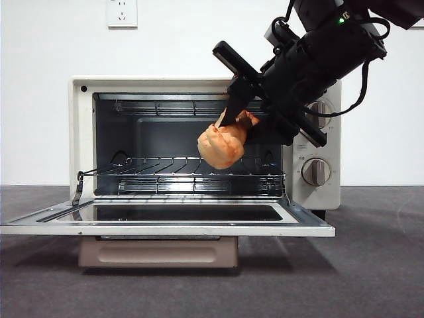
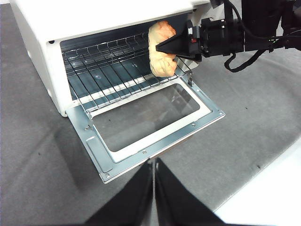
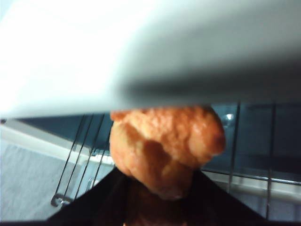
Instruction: The left arm flap open the oven, the right arm pick bread and place it into oven, the left arm flap close the oven
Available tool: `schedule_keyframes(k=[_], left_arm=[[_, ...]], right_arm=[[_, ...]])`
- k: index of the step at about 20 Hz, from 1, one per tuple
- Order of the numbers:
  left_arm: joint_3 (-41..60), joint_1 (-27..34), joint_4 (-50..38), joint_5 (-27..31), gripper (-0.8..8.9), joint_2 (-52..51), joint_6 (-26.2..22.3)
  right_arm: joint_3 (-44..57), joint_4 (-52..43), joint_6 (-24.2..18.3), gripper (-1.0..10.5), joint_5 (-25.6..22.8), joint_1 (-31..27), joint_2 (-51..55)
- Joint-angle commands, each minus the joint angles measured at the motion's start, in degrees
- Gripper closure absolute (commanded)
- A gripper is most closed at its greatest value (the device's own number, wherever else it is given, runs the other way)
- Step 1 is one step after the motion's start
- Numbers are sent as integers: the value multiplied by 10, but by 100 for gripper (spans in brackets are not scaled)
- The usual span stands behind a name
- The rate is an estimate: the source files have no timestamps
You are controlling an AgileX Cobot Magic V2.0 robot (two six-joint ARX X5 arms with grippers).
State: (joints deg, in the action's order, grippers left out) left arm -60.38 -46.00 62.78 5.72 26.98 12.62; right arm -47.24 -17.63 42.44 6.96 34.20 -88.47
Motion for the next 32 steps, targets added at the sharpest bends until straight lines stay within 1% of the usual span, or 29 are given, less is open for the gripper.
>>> schedule_keyframes(k=[1, 3, 8, 10, 16, 20, 22, 26, 28, 31, 32], left_arm=[[-12, -5, -6, 1, 804, 2, -3], [-12, -5, -6, 1, 804, 2, -3], [-12, -5, -5, 1, 805, 2, -3], [-12, -5, -5, 1, 805, 2, -3], [-12, -5, -3, 1, 805, 2, 3], [-12, -5, 12, 2, 804, 2, 7], [-12, -5, 21, 9, 804, 3, 20], [-12, -5, 46, 34, 804, 13, 61], [-12, -5, 52, 32, 805, 23, 79], [-12, -5, 54, -6, 805, 47, 93], [-11, -5, 52, -26, 805, 66, 91]], right_arm=[[-9, -8, 15, 806, -13, 9, -10], [-9, -8, 15, 800, -14, 9, -10], [-9, -7, 15, 629, -14, 12, -10], [-9, -7, 15, 601, -14, 13, -10], [-9, -6, 12, 587, -14, 13, -10], [-9, -3, 10, 587, -2, 13, -2], [-9, 5, 8, 587, 5, 14, 9], [-9, 46, 0, 587, 6, 26, 49], [-9, 74, -14, 587, 9, 34, 74], [-9, 133, -48, 587, 10, 55, 125], [-9, 171, -71, 587, 13, 66, 159]])
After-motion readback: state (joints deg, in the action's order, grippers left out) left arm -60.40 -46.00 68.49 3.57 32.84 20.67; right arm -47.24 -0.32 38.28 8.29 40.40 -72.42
